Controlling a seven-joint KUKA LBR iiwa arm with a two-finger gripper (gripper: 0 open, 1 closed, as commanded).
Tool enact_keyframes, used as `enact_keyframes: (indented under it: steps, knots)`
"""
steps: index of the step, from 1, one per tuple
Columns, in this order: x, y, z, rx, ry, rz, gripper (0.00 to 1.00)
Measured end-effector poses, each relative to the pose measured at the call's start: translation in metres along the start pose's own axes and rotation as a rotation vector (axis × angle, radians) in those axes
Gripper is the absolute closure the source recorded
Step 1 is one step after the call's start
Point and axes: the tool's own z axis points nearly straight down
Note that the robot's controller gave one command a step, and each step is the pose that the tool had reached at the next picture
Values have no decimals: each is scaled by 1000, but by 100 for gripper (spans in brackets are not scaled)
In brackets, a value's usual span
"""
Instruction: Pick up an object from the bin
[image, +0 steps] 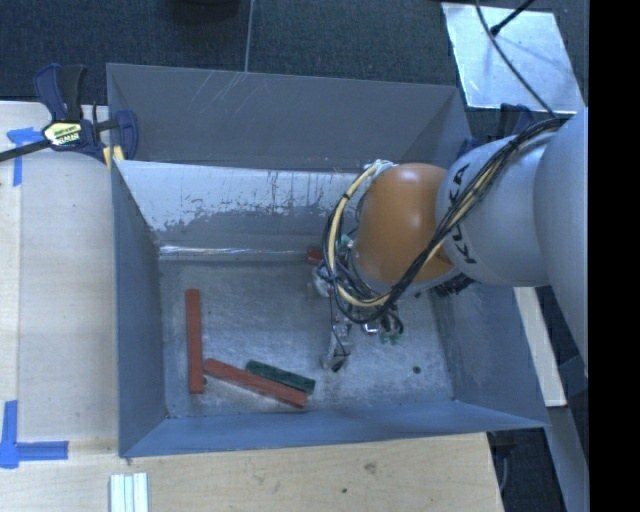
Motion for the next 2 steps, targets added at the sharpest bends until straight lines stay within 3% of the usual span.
enact_keyframes:
  steps: [1, 2]
  knots:
    - [-46, -79, -38, 2, -11, 73, 0]
    - [-55, -59, -10, -4, -4, 200, 0]
